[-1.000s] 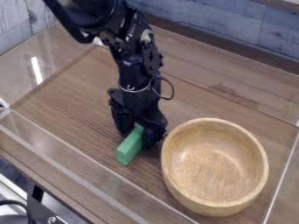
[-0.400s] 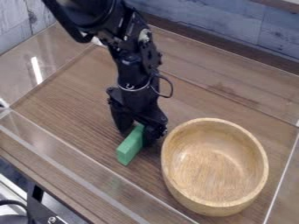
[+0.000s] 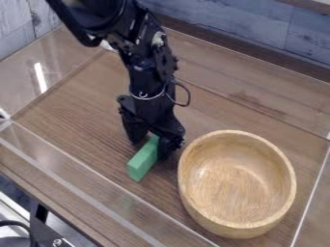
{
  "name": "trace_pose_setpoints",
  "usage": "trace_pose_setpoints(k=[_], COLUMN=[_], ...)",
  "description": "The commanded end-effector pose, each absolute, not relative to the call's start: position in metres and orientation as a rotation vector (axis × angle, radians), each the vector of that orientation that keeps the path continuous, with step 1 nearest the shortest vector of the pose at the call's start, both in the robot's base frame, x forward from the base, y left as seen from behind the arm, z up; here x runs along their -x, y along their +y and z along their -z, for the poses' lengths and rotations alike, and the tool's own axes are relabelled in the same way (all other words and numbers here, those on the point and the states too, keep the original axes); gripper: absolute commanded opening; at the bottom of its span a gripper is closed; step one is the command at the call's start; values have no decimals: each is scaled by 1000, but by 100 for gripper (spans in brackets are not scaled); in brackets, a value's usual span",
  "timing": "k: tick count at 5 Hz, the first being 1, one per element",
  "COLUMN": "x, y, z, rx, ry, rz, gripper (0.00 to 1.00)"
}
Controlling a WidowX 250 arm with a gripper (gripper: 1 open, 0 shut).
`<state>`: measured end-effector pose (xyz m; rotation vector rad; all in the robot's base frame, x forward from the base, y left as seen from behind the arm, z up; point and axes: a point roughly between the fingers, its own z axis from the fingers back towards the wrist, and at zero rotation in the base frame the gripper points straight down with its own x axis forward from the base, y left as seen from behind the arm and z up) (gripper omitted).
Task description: Put green stick into wooden bowl
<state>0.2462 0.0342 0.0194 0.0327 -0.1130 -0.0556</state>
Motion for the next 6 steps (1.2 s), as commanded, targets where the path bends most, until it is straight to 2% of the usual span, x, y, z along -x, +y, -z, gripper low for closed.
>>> trace_pose_setpoints(k=[1, 2, 4, 6], x=[-253, -252, -252, -258], y=[38, 39, 39, 32], z=[-26, -27, -39, -62], rx=[-43, -39, -24, -5], ry=[-145, -141, -123, -134], rz=[41, 31, -21, -67], gripper=[0, 0, 0, 0])
